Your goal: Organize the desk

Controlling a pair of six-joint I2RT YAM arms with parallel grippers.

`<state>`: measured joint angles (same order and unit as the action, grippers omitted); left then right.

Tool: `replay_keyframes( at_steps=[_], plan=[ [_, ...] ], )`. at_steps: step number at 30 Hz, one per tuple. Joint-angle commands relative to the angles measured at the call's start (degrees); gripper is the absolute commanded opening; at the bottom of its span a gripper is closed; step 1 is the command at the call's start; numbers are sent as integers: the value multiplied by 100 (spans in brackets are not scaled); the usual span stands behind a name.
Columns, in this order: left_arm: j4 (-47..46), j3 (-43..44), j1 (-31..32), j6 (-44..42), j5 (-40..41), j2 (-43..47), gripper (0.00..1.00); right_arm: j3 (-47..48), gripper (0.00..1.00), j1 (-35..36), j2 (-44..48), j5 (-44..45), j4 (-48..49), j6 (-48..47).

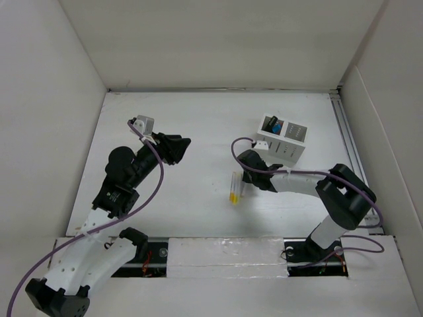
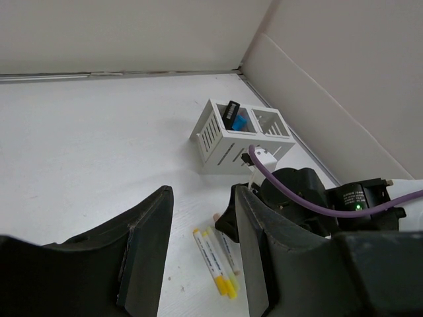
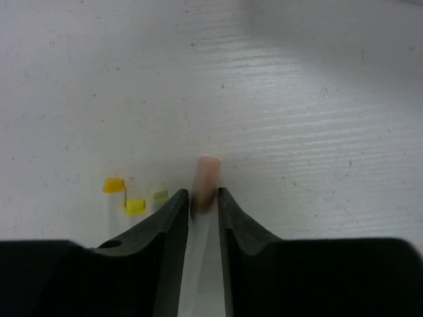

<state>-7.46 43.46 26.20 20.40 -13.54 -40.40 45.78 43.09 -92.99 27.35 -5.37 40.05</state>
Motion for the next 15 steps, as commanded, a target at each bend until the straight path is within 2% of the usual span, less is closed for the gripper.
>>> replay_keyframes(
  at_steps=[1,3,6,9,15],
  plan=[
    [-238,40,17,-28,-131,-12,39,-16,29,-38,27,51,-17,64],
    [-264,31,17,-28,-105,76,39,-43,10,-38,-8,77,-113,64],
    [-229,57,17,-45,-43,-11,39,1,0,-38,0,51,-254,82],
    [-264,31,17,-36,-123,58,39,-77,0,-38,175,77,-211,20],
    [-238,57,17,-28,-140,-3,39,-131,0,-38,1282,384,-132,-67]
  ],
)
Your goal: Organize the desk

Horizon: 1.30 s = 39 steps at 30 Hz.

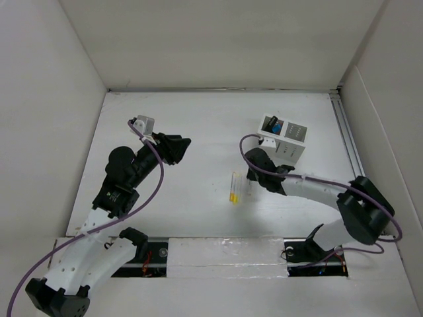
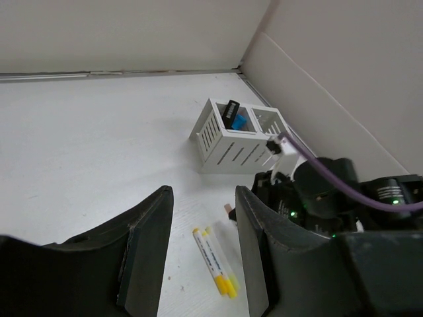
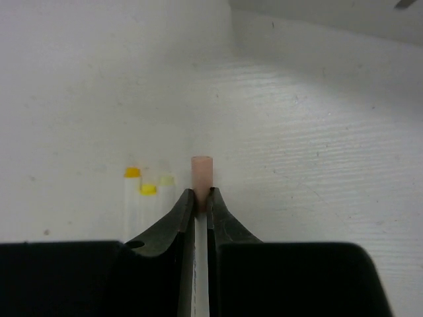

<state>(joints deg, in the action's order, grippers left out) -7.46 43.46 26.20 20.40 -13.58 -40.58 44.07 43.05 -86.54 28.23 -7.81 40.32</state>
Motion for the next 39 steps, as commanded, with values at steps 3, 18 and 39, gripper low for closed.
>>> replay_keyframes(
  at_steps=[3,18,39],
  plan=[
    [-273,4,17,-28,-101,147,39,66,0,-218,1166,508,254,-243],
    [-265,4,17,-1,-127,191,39,865,0,-2607,1703,1246,1915,-1403],
    [-273,13,17,-10,-119,120,39,1024,0,-3162,305,1677,2829,-1949]
  ],
)
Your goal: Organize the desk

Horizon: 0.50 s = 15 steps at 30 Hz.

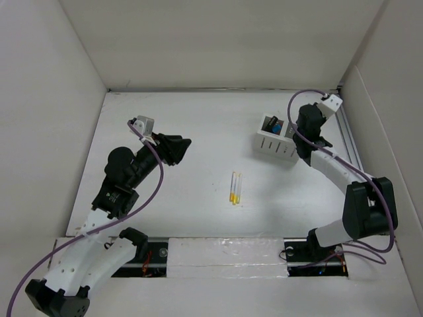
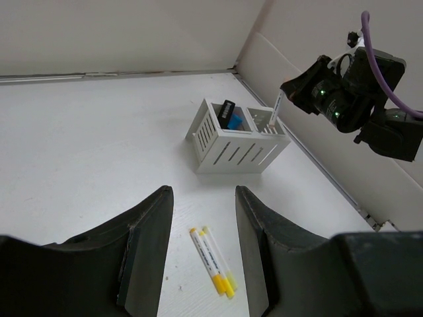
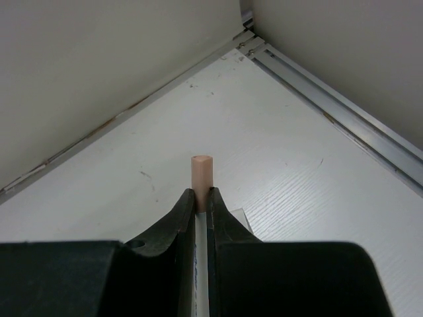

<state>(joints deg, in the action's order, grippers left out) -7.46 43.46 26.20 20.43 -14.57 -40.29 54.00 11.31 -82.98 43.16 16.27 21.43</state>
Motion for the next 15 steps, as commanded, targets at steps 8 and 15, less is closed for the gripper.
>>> replay_keyframes(
  at_steps=[8,15],
  plan=[
    [-273,4,17,-12,-11,101,39,-30,0,126,-394,378,517,-78],
    [-264,13,17,-21,15,92,39,-3,0,380,-430,509,473,-34]
  ],
)
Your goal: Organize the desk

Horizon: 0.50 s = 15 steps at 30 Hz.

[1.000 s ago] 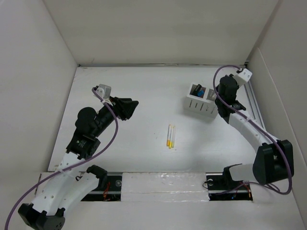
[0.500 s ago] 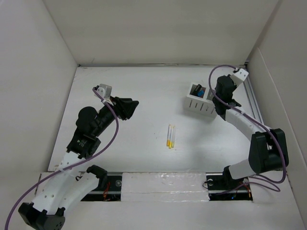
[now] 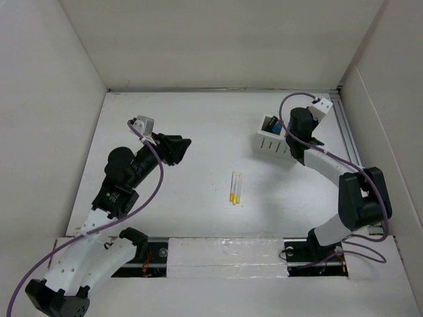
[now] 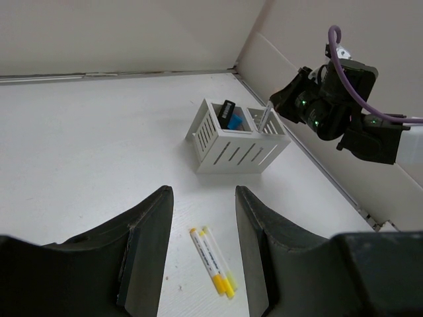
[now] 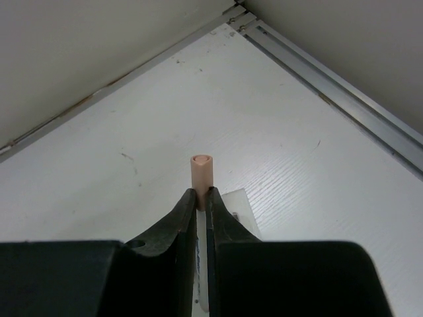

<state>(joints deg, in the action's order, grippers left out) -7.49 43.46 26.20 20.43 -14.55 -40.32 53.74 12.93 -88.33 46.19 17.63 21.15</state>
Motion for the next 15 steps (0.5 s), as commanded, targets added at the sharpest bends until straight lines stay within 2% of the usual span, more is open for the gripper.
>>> replay_keyframes(
  at_steps=[1,3,4,6,7,10,12,15],
  plan=[
    [-262,13,17,-21,22,33,39,-21,0,280,132,267,347,-5],
    [-227,39,17,-12,-57,-37,39,-30,3,420,237,285,294,64],
    [-244,39,17,-21,-75,-20,39,-38,11,482,273,328,207,100],
    [-271,22,17,-21,-31,41,39,-100,19,648,369,390,110,205],
    [-271,13,17,-21,4,50,39,-117,28,650,474,399,-39,249],
    [-245,48,17,-21,-31,-81,39,-135,37,851,720,364,-276,302],
    [-262,22,17,-12,-92,-47,39,-144,35,904,862,276,-383,302],
    [-262,31,17,-21,4,15,39,-327,19,1255,1160,-372,-558,407]
  ],
)
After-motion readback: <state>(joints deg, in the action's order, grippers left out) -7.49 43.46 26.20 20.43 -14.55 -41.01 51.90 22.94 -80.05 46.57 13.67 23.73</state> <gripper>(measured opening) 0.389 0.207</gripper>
